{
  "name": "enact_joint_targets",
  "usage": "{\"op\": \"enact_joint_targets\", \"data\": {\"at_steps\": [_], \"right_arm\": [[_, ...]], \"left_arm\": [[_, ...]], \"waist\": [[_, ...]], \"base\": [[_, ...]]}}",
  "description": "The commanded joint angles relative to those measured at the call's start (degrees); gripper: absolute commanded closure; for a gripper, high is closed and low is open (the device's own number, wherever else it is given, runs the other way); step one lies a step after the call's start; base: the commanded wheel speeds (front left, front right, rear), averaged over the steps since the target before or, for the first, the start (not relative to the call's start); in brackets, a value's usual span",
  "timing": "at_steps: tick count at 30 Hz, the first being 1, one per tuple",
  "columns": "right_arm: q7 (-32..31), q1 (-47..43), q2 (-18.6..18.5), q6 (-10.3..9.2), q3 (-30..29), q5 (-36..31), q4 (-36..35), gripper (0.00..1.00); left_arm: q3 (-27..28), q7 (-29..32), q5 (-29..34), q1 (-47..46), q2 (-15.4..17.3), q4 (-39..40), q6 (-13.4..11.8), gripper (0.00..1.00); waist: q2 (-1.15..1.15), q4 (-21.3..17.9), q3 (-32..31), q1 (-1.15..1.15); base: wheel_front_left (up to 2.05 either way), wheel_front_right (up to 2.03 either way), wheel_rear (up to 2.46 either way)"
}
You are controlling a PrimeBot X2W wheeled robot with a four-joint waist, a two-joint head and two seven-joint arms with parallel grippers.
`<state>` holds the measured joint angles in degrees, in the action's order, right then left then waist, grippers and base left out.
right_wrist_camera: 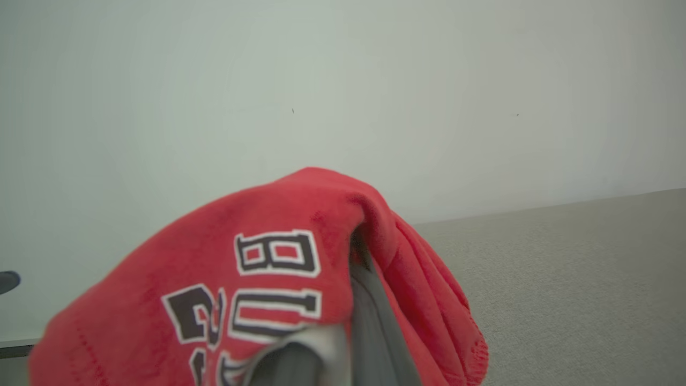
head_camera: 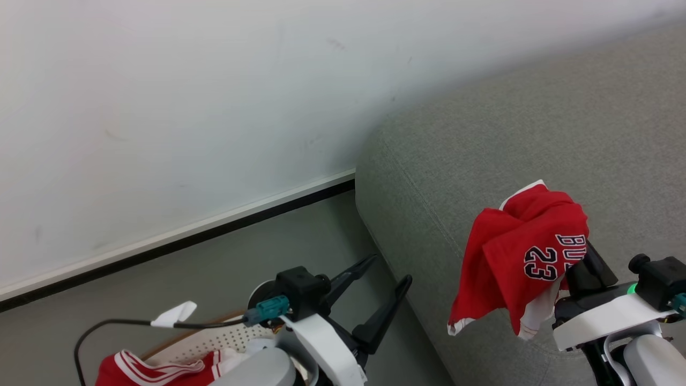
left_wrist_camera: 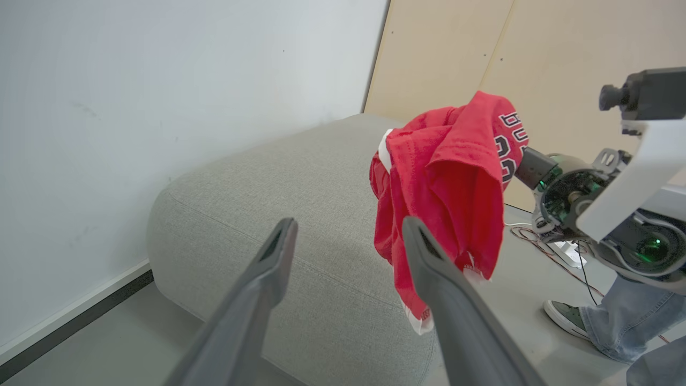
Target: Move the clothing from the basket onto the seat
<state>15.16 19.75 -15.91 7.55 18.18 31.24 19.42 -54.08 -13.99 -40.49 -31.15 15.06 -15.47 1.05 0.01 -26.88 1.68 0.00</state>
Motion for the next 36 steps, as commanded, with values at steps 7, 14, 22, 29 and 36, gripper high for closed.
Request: {"op": "enact_joint_targets", "data": {"at_steps": [7,14,22,29,36], "right_arm": [[0.0,0.4,-0.9,-0.12,-3.4,-0.5,-1.2,1.0],[0.0,5.8,-2.5,-0.12,-8.1,0.4,0.0,1.0],[0.0,17.0,-7.5,-0.12,-13.1,3.2,5.6,1.0],[0.0,26.3,-13.9,-0.12,-15.1,4.7,12.2,1.0],[0.0,33.3,-18.0,-0.12,-18.4,6.1,18.7,1.0]], "left_arm": [[0.3,-0.4,1.3,-1.8,0.2,-0.7,0.4,0.0],[0.5,1.5,3.1,-5.5,1.9,1.7,-0.4,0.0],[1.4,5.5,5.2,-11.2,5.4,6.8,-1.1,0.0],[3.1,8.0,6.9,-14.5,9.1,11.8,-3.0,0.0],[4.5,9.2,7.3,-15.7,11.3,15.4,-4.5,0.0]], "waist": [[-0.01,0.5,3.0,0.0],[-0.01,3.9,10.8,0.0],[-0.01,9.0,22.9,0.0],[-0.01,12.3,32.2,0.0],[-0.01,14.4,37.9,0.0]], "base": [[0.0,0.0,0.0],[0.0,0.0,0.0],[0.0,0.0,0.0],[0.0,0.0,0.0],[0.0,0.0,0.0]]}}
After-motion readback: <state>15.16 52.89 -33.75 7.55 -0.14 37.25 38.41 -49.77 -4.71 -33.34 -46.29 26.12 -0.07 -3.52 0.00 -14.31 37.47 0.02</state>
